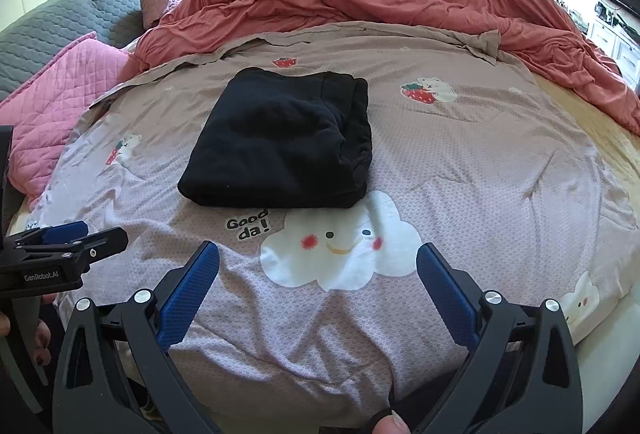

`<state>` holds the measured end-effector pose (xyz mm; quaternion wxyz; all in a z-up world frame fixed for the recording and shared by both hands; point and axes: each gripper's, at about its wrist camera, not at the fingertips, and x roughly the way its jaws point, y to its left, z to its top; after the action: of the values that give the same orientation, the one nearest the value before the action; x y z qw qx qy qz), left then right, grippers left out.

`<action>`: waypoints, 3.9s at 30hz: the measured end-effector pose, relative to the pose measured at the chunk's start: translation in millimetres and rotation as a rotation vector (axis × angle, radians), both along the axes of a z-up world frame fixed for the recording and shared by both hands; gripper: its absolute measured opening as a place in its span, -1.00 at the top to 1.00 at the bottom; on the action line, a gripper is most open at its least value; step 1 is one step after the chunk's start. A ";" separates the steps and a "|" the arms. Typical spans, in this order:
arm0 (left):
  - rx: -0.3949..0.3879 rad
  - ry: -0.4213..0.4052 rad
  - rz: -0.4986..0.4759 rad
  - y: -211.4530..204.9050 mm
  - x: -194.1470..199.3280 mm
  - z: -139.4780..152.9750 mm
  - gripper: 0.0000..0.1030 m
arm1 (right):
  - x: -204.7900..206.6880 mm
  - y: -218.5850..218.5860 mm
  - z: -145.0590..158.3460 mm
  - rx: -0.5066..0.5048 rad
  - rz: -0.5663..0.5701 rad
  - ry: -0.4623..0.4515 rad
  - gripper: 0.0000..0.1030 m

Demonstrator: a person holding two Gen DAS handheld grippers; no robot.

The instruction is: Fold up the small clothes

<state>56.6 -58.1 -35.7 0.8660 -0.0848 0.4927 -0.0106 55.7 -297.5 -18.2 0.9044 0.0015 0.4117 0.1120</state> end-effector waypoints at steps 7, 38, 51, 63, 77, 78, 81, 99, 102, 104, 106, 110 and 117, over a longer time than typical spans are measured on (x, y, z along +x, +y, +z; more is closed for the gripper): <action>0.008 0.007 0.007 -0.6 -0.1 -0.1 -0.82 | 1.6 -2.6 0.2 0.005 -0.008 0.006 -0.91; 0.012 0.002 0.017 1.0 -0.4 4.0 -0.82 | 2.0 -5.5 -0.5 0.002 -0.016 0.002 -0.91; 0.018 -0.001 0.022 0.5 -1.3 4.3 -0.82 | 2.0 -5.6 -0.3 0.002 -0.014 0.001 -0.91; 0.018 0.000 0.023 1.3 -1.5 4.7 -0.82 | 2.3 -7.7 -0.5 0.001 -0.014 0.001 -0.91; 0.029 0.004 0.021 1.4 -1.4 3.9 -0.82 | 3.9 -12.6 -2.0 0.001 -0.019 0.004 -0.91; 0.031 0.004 0.021 0.6 -1.4 3.8 -0.82 | 4.0 -13.5 -2.4 0.001 -0.020 0.004 -0.91; 0.034 0.006 0.019 -0.5 -1.2 3.5 -0.82 | 4.6 -13.5 -2.5 -0.001 -0.020 0.004 -0.91; 0.034 0.036 0.020 -0.9 -0.2 -0.6 -0.82 | 6.7 -19.8 -3.1 -0.002 -0.022 0.006 -0.91; 0.003 0.052 0.029 3.5 0.8 -3.0 -0.82 | 8.4 -25.9 -3.6 0.008 -0.035 0.010 -0.91; -0.006 0.072 0.046 9.7 2.2 -5.0 -0.82 | 8.5 -33.7 -1.7 0.024 -0.073 0.005 -0.91; -0.013 0.072 0.070 20.7 2.3 -5.5 -0.82 | 6.3 -49.4 7.4 0.058 -0.147 -0.019 -0.91; -0.001 0.068 0.173 71.3 6.5 -0.3 -0.82 | -0.4 -118.9 36.9 0.101 -0.341 -0.104 -0.91; 0.003 0.056 0.586 249.5 -6.1 2.9 -0.82 | -40.0 -333.1 12.6 -0.081 -0.887 -0.127 -0.91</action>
<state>50.5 191.5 -32.7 0.8183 -0.2222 0.4711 0.2429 15.7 -630.7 -5.6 0.8878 0.1354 0.3189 -0.3029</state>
